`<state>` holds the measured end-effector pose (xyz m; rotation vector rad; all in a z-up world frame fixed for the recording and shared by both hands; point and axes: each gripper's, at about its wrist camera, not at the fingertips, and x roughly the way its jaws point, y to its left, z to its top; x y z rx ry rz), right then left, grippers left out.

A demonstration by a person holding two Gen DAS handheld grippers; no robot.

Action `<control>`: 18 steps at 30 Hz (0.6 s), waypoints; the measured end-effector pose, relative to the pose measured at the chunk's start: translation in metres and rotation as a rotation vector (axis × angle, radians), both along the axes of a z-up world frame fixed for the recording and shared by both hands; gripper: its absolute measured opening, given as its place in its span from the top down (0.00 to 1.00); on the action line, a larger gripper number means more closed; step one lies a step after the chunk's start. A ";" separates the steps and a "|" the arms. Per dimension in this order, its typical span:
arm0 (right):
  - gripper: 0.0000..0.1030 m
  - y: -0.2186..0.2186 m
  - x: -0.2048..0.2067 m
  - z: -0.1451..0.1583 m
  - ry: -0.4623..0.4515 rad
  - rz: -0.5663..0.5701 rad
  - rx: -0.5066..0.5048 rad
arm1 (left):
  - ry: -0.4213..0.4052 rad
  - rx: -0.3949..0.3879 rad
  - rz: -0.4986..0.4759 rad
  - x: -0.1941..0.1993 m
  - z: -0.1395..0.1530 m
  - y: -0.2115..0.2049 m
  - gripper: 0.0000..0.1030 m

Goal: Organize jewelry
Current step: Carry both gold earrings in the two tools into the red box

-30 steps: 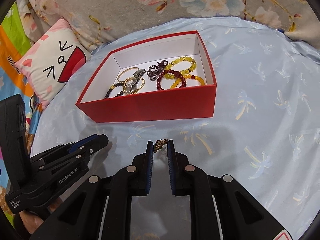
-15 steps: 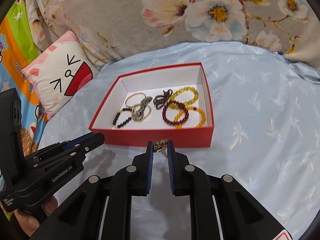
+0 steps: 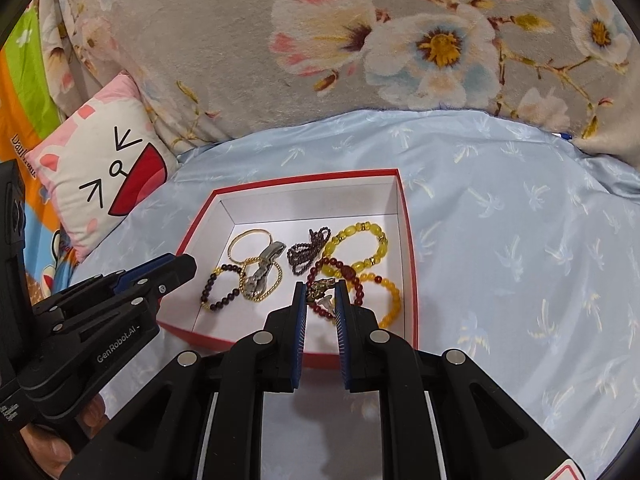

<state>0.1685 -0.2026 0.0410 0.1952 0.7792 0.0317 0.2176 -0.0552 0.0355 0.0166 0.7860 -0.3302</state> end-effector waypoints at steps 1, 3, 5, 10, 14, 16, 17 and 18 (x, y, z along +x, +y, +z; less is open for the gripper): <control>0.87 -0.001 0.004 -0.001 0.003 -0.001 0.000 | 0.002 0.000 0.000 0.003 -0.001 -0.001 0.83; 0.87 -0.001 0.011 -0.004 0.007 -0.004 -0.001 | 0.006 0.002 0.004 0.010 -0.004 -0.002 0.83; 0.87 -0.002 0.017 -0.006 0.012 -0.004 -0.002 | 0.007 0.005 0.005 0.015 -0.006 -0.004 0.83; 0.87 -0.001 0.034 -0.015 0.027 -0.004 -0.011 | 0.006 0.016 0.014 0.028 -0.010 -0.007 0.83; 0.87 0.000 0.046 -0.022 0.039 0.001 -0.015 | 0.004 0.026 0.020 0.038 -0.013 -0.008 0.83; 0.87 0.000 0.049 -0.024 0.042 0.002 -0.017 | 0.007 0.026 0.023 0.041 -0.015 -0.007 0.83; 0.87 0.000 0.051 -0.025 0.042 0.004 -0.014 | 0.008 0.025 0.024 0.043 -0.016 -0.007 0.83; 0.87 0.001 0.052 -0.026 0.043 0.005 -0.012 | 0.010 0.024 0.026 0.044 -0.017 -0.007 0.83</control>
